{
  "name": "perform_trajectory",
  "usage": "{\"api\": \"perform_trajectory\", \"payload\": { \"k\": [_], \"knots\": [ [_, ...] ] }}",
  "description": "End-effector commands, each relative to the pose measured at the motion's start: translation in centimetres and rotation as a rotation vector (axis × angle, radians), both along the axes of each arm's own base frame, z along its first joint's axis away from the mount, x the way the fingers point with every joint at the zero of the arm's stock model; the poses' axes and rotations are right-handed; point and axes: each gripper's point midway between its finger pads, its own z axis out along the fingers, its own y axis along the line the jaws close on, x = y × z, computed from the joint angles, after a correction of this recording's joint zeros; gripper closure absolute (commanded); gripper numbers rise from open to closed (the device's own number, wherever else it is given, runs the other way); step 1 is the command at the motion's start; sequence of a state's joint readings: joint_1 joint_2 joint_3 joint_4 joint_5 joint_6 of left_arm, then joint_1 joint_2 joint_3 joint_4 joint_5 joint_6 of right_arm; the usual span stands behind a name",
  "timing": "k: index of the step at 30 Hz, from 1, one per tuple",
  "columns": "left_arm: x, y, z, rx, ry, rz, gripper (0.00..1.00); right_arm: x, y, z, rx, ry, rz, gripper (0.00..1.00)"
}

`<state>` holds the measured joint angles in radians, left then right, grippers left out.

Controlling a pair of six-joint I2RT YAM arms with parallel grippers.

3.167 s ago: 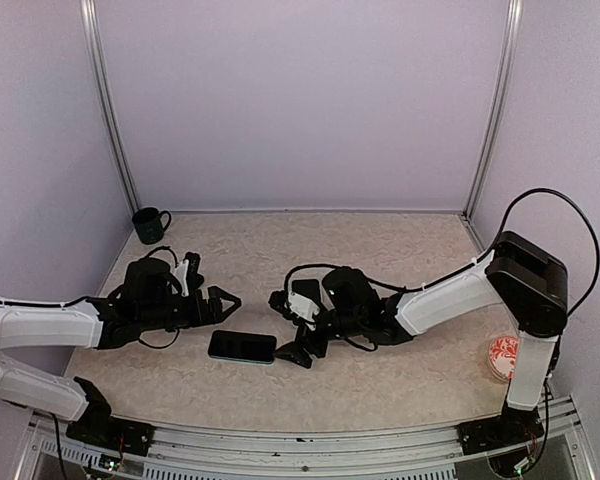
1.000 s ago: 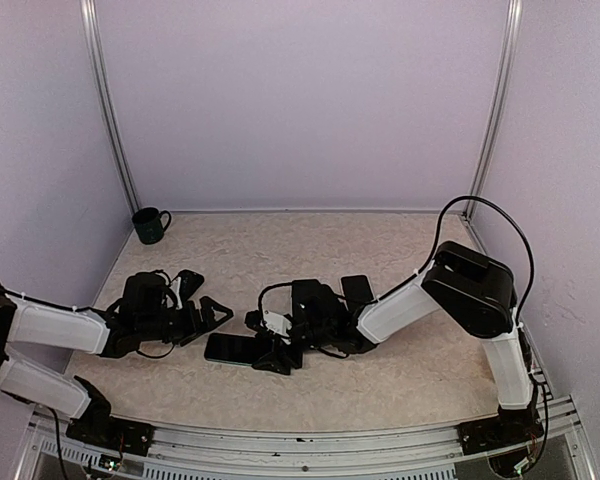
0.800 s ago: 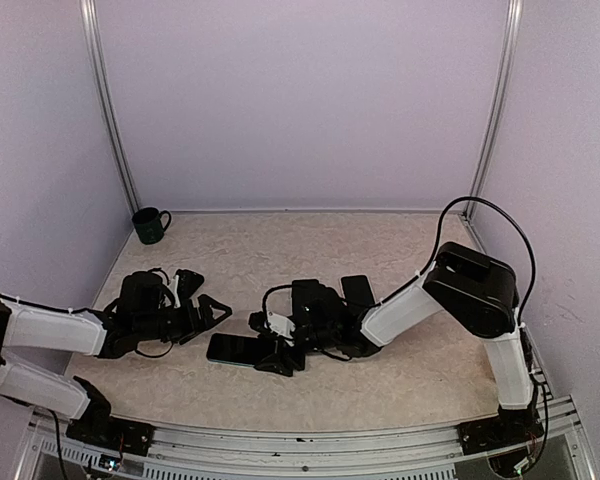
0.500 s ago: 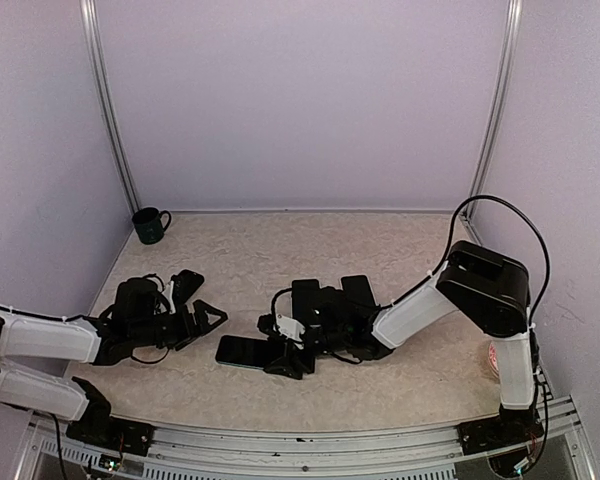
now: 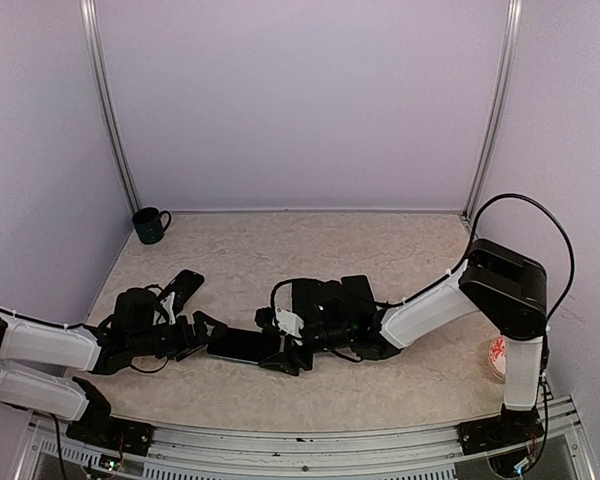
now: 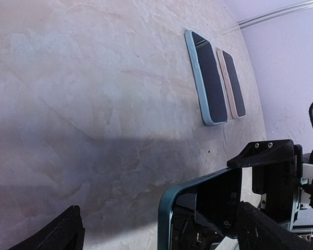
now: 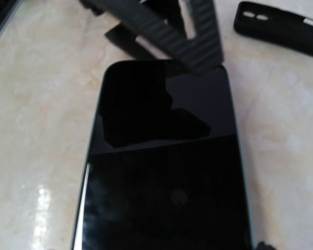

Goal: Put the phone into the phone case
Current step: Pass from the right arm to the left

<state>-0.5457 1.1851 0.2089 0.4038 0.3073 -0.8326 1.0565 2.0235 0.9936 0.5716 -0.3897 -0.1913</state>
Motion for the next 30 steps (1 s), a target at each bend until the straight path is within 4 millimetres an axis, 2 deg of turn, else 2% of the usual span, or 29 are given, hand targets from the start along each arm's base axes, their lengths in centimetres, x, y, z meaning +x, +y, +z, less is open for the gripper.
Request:
{"api": "perform_trajectory", "payload": {
  "k": [1, 7, 18, 30],
  "knots": [
    [-0.5, -1.2, 1.4, -0.083, -0.042, -0.056, 0.01, -0.1, 0.7, 4.0, 0.105, -0.066, 0.006, 0.54],
    [-1.5, -2.1, 2.4, -0.162, -0.053, -0.115, 0.02, -0.5, 0.1, 4.7, 0.124, -0.076, 0.008, 0.53],
    [-2.7, -3.7, 4.6, -0.294, -0.071, -0.202, 0.12, -1.4, -0.2, 6.5, 0.165, -0.106, 0.026, 0.54],
    [-3.6, -4.9, 5.6, -0.335, -0.079, -0.255, 0.32, -1.5, 0.3, 6.4, 0.149, -0.136, 0.020, 0.53]
  ]
}}
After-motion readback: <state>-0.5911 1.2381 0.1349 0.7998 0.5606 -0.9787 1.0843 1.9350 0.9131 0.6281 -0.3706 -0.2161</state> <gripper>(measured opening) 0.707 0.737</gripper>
